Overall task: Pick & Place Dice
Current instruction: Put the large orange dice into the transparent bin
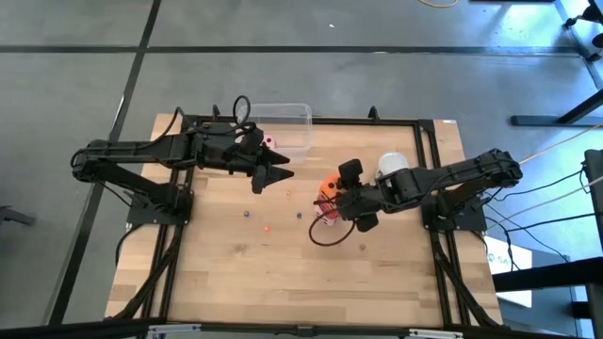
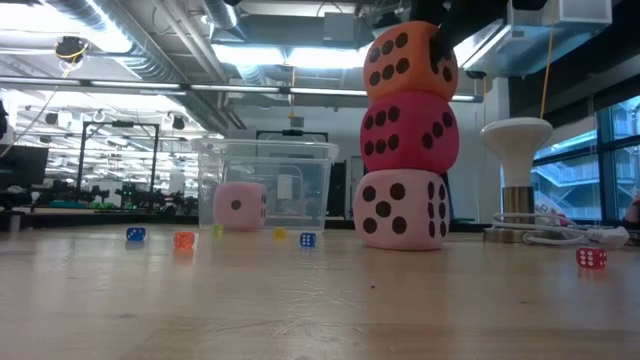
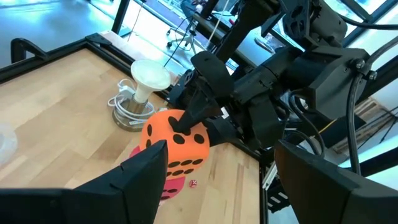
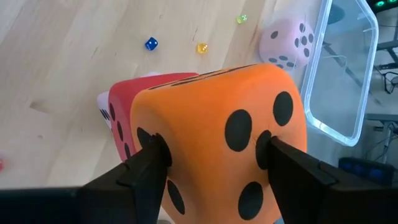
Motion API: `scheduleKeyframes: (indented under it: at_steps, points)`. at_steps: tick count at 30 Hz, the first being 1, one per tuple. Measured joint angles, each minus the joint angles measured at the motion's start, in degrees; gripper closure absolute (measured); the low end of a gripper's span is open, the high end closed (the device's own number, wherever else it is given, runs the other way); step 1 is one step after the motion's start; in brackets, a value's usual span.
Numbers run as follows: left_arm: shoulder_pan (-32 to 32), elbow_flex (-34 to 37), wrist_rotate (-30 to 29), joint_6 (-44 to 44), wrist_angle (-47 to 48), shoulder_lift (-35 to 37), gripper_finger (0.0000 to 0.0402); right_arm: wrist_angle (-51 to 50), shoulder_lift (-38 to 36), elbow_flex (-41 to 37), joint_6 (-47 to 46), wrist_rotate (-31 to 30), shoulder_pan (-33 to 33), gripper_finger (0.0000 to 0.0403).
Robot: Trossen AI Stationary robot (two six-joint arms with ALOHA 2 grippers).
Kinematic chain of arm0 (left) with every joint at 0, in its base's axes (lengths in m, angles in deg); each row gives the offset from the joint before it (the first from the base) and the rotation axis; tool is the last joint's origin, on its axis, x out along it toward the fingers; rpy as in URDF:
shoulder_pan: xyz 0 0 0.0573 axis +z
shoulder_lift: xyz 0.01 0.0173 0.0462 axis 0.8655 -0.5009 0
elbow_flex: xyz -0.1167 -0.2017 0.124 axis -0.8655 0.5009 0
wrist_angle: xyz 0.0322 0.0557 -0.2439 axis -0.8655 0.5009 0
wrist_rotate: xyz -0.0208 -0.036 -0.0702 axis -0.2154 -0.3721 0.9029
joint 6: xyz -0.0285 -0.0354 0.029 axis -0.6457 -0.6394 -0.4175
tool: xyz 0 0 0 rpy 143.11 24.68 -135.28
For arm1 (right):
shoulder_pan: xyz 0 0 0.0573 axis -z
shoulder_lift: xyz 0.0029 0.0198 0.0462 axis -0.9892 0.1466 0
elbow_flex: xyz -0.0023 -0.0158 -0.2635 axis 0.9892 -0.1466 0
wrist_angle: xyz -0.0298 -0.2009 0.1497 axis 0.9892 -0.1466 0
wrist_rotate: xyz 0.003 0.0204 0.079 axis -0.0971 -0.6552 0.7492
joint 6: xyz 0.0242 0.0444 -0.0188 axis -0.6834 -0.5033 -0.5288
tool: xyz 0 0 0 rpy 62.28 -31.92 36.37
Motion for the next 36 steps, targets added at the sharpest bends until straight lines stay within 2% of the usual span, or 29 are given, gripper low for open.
scheduleKeyframes:
  at_steps: [6,14,20,32,36]
  points:
    - [-0.02,0.0,0.02,0.28,0.0,0.0,0.0119,-1.23,0.16,0.88,-1.55,-2.02,-0.78,0.0188]
    - [0.0,0.0,1.45,0.92,0.0,0.0,0.0119,-1.84,0.57,6.45,-6.62,0.73,-0.8,0.02]
    - [-0.01,0.0,1.98,0.92,0.0,0.0,0.0119,-2.93,0.57,7.98,-9.46,0.49,-0.8,0.0233]
    - [0.0,0.0,3.22,3.99,0.02,0.8,0.0119,-4.63,0.16,8.12,-14.15,-6.98,-0.78,0.0245]
    - [-0.02,0.0,5.4,7.53,-0.44,1.65,0.0119,-4.72,-2.25,8.18,-20.15,-7.35,-0.02,0.025]
